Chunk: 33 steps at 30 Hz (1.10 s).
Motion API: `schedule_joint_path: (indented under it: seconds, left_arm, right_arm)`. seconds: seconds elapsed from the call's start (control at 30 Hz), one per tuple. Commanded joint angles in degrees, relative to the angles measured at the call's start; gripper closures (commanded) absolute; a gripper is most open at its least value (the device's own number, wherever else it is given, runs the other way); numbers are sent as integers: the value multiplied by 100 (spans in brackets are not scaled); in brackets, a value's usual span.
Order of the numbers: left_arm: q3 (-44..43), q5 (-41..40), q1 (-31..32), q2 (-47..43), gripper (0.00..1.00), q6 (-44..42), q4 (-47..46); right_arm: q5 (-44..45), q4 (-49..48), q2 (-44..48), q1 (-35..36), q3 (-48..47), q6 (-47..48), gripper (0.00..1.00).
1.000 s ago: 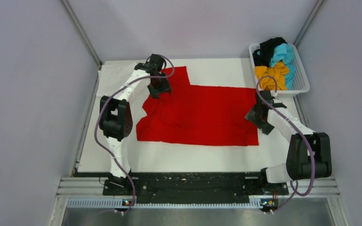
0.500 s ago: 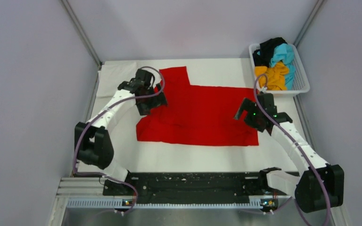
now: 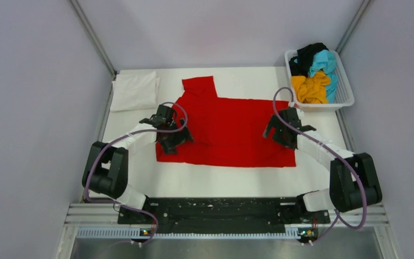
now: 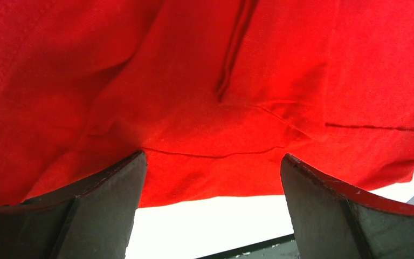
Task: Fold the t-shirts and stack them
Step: Fold the flattened tshirt in 1/3 of the way
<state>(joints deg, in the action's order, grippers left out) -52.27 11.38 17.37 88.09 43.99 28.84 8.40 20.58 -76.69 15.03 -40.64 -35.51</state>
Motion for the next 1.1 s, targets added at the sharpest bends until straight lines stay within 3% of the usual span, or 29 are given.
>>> schedule_joint_path:
  seconds: [0.0, 0.13, 0.47, 0.63, 0.73, 0.87, 1.07]
  left_arm:
    - [360, -85, -138, -42, 1, 129, -607]
    - [738, -108, -360, -79, 1, 107, -698]
    - [1154, -83, -436, -311, 1, 216, -934]
    - [1320, -190, -436, -408, 1, 281, -943]
    - [1557, -223, -436, -508, 1, 390, -916]
    - [2029, -230, -436, -860, 1, 657, -799]
    - [2799, -353, -427, -2112, 1, 1091, -222]
  right_arm:
    - [728, -703, -593, -573, -593, 87, 1]
    - [673, -465, -617, -692, -532, 189, 1]
    - [-334, 45, 1087, -347, 212, 106, 1]
    - [-1083, -676, 710, -68, 621, -33, 1]
    - [-1032, -873, 410, 24, 736, -94, 1]
    - [-863, -686, 445, 22, 1108, -246, 1]
    - [-999, 402, 1111, 35, 1768, -764, 2]
